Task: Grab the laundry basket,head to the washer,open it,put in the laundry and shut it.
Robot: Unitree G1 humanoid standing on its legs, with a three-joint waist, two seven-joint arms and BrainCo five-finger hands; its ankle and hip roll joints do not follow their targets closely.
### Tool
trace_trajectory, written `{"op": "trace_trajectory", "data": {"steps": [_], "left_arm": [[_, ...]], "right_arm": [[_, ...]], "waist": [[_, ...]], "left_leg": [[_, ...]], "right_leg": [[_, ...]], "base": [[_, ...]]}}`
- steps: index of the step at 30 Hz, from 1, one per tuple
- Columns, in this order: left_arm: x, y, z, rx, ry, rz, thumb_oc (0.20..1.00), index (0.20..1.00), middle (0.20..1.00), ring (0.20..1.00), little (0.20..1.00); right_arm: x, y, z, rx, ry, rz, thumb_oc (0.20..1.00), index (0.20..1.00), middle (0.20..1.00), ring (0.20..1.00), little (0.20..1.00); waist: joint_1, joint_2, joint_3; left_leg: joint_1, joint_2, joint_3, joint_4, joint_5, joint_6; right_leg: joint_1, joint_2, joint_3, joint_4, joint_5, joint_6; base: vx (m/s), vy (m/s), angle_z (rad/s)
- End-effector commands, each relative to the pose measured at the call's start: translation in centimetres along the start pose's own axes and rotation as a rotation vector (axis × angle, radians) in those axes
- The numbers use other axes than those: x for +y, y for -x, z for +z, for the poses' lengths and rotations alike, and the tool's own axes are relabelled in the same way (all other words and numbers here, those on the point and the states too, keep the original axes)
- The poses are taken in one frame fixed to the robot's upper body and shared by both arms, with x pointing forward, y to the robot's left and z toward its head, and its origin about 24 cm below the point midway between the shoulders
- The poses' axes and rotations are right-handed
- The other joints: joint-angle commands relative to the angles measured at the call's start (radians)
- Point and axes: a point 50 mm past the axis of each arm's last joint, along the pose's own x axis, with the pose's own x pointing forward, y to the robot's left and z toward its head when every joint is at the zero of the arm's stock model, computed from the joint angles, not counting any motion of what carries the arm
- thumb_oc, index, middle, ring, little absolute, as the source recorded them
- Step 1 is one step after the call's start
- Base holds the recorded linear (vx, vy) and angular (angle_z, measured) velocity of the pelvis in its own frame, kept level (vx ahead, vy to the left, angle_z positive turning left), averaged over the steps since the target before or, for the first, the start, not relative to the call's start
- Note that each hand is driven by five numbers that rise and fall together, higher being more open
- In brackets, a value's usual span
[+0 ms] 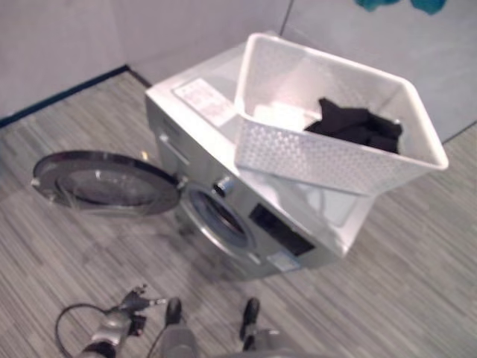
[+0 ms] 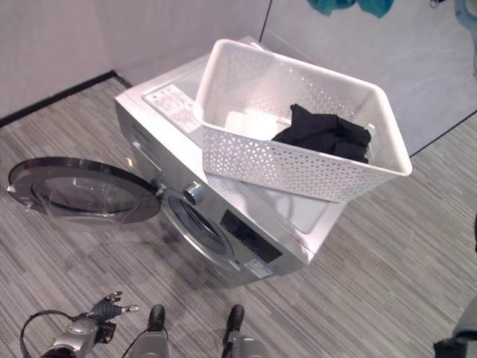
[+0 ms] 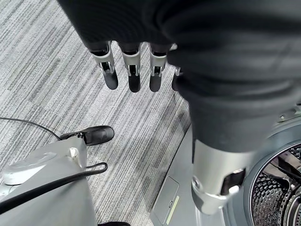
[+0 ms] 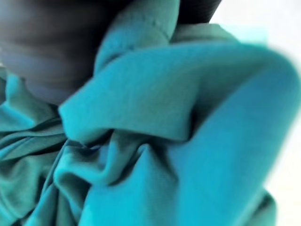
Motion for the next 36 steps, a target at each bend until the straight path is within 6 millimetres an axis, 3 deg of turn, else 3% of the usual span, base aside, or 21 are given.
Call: {"op": "trace_trajectory", "data": {"steps": [1, 10, 15, 18, 20, 24, 25, 27, 29, 30, 31, 32, 34, 35, 36], "left_arm": [[1.2, 0.0, -0.6, 0.030, -0.059, 0.052, 1.000, 1.000, 1.000, 1.000, 1.000], [0.9, 0.0, 0.0, -0.002, -0.063, 0.063, 1.000, 1.000, 1.000, 1.000, 1.000], [0.7, 0.0, 1.2, -0.058, -0.078, 0.049, 1.000, 1.000, 1.000, 1.000, 1.000], [0.2, 0.1, 2.8, -0.135, -0.071, 0.028, 1.000, 1.000, 1.000, 1.000, 1.000], [0.2, 0.1, 3.0, -0.142, -0.077, 0.026, 1.000, 1.000, 1.000, 1.000, 1.000], [-0.2, 0.1, 4.1, -0.189, -0.053, 0.022, 1.000, 1.000, 1.000, 1.000, 1.000], [0.1, 0.3, 5.6, -0.252, -0.018, 0.035, 1.000, 1.000, 1.000, 1.000, 1.000], [0.5, 0.5, 6.0, -0.272, -0.007, 0.046, 1.000, 1.000, 1.000, 1.000, 1.000], [1.4, 1.1, 7.2, -0.344, 0.037, 0.066, 1.000, 1.000, 1.000, 1.000, 1.000], [1.5, 1.2, 7.1, -0.341, 0.037, 0.068, 1.000, 1.000, 1.000, 1.000, 1.000], [1.9, 1.5, 7.2, -0.364, 0.069, 0.077, 1.000, 1.000, 1.000, 1.000, 1.000], [2.0, 1.6, 7.0, -0.360, 0.069, 0.079, 1.000, 1.000, 1.000, 1.000, 1.000], [2.2, 2.2, 7.2, -0.395, 0.109, 0.076, 1.000, 1.000, 1.000, 1.000, 1.000], [2.3, 2.2, 7.0, -0.392, 0.107, 0.078, 1.000, 1.000, 1.000, 1.000, 1.000], [2.2, 2.6, 7.6, -0.429, 0.141, 0.076, 1.000, 1.000, 1.000, 1.000, 1.000]], "right_arm": [[-4.8, -1.9, 0.1, 0.044, 0.031, -0.265, 0.200, 0.200, 0.200, 0.200, 0.200], [-6.6, -1.5, -0.4, 0.059, 0.096, -0.390, 0.200, 0.200, 0.200, 0.200, 0.200], [-7.5, 0.0, -0.4, 0.019, 0.215, -0.450, 0.200, 0.200, 0.200, 0.200, 0.200], [-8.0, 0.8, 0.5, -0.044, 0.323, -0.488, 0.200, 0.200, 0.200, 0.200, 0.200], [-8.2, 1.3, 0.5, -0.047, 0.353, -0.502, 0.200, 0.200, 0.200, 0.200, 0.200], [-8.0, 2.1, 1.3, -0.086, 0.381, -0.550, 0.200, 0.200, 0.200, 0.200, 0.200], [-7.6, 2.2, 2.0, -0.113, 0.394, -0.550, 0.200, 0.200, 0.200, 0.200, 0.200], [-7.3, 2.3, 2.3, -0.125, 0.393, -0.553, 0.200, 0.200, 0.200, 0.200, 0.200], [-5.8, 2.5, 2.6, -0.139, 0.363, -0.531, 0.200, 0.200, 0.200, 0.200, 0.200], [-5.7, 2.6, 2.6, -0.137, 0.360, -0.530, 0.200, 0.200, 0.200, 0.200, 0.200], [-4.6, 2.7, 2.5, -0.131, 0.326, -0.509, 0.200, 0.200, 0.200, 0.200, 0.200], [-4.4, 2.7, 2.5, -0.129, 0.323, -0.507, 0.200, 0.200, 0.200, 0.200, 0.200], [-3.1, 3.1, 2.1, -0.113, 0.304, -0.483, 0.200, 0.200, 0.200, 0.200, 0.200], [-3.0, 3.2, 2.0, -0.110, 0.302, -0.482, 0.200, 0.200, 0.200, 0.200, 0.200], [-2.6, 3.6, 1.6, -0.097, 0.298, -0.494, 0.200, 0.200, 0.200, 0.200, 0.200]], "waist": [[0.010, 0.002, -0.004], [0.013, 0.016, -0.029], [0.012, 0.021, -0.034], [0.005, 0.032, -0.029], [0.003, 0.031, -0.029], [-0.014, 0.043, -0.026], [-0.016, 0.063, -0.008], [-0.012, 0.069, 0.001], [0.009, 0.093, 0.017], [0.010, 0.089, 0.016], [0.023, 0.093, 0.007], [0.024, 0.089, 0.007], [0.051, 0.065, -0.019], [0.055, 0.062, -0.021], [0.077, 0.050, -0.032]], "left_leg": [[0.026, 0.010, 0.038, 0.025, -0.106, 0.061], [0.049, -0.005, 0.029, 0.014, -0.111, 0.064], [0.056, -0.016, 0.026, 0.034, -0.132, 0.073], [0.059, -0.035, 0.033, 0.067, -0.163, 0.095], [0.057, -0.043, 0.037, 0.074, -0.163, 0.103], [0.065, -0.070, 0.065, 0.078, -0.175, 0.133], [0.065, -0.062, 0.085, 0.088, -0.179, 0.144], [0.065, -0.058, 0.105, 0.087, -0.171, 0.148], [0.070, -0.043, 0.166, 0.086, -0.155, 0.161], [0.072, -0.045, 0.169, 0.086, -0.156, 0.160], [0.084, -0.052, 0.186, 0.083, -0.162, 0.166], [0.089, -0.052, 0.190, 0.082, -0.164, 0.166], [0.079, -0.080, 0.230, 0.079, -0.153, 0.177], [0.082, -0.080, 0.234, 0.079, -0.154, 0.177], [0.056, -0.095, 0.257, 0.094, -0.142, 0.180]], "right_leg": [[0.086, -0.032, -0.025, 0.100, -0.189, 0.051], [0.115, -0.037, -0.033, 0.091, -0.189, 0.055], [0.134, -0.046, -0.034, 0.088, -0.183, 0.062], [0.135, -0.062, -0.014, 0.099, -0.172, 0.071], [0.130, -0.070, -0.006, 0.101, -0.160, 0.075], [0.099, -0.103, 0.037, 0.108, -0.066, 0.107], [0.080, -0.099, 0.036, 0.140, -0.090, 0.100], [0.069, -0.094, 0.025, 0.177, -0.115, 0.087], [0.071, -0.061, -0.057, 0.319, -0.230, 0.053], [0.067, -0.064, -0.054, 0.328, -0.237, 0.053], [0.096, -0.023, -0.065, 0.383, -0.297, 0.058], [0.095, -0.024, -0.060, 0.389, -0.303, 0.057], [0.166, 0.037, -0.050, 0.378, -0.332, 0.065], [0.169, 0.038, -0.045, 0.373, -0.330, 0.065], [0.208, 0.078, -0.013, 0.345, -0.346, 0.066]], "base": [[0.04, 0.009, 0.00], [0.04, 0.024, 0.04], [0.01, 0.066, 0.05], [-0.01, 0.161, 0.01], [-0.04, 0.133, -0.05], [-0.08, 0.155, -0.19], [-0.16, 0.161, -0.32], [-0.16, 0.128, -0.49], [-0.23, 0.180, -0.93], [-0.18, 0.153, -1.52], [-0.04, 0.044, -1.42], [-0.08, 0.050, -1.17], [-0.13, -0.014, -0.44], [-0.21, -0.035, -0.70], [-0.11, -0.022, -0.63]]}}
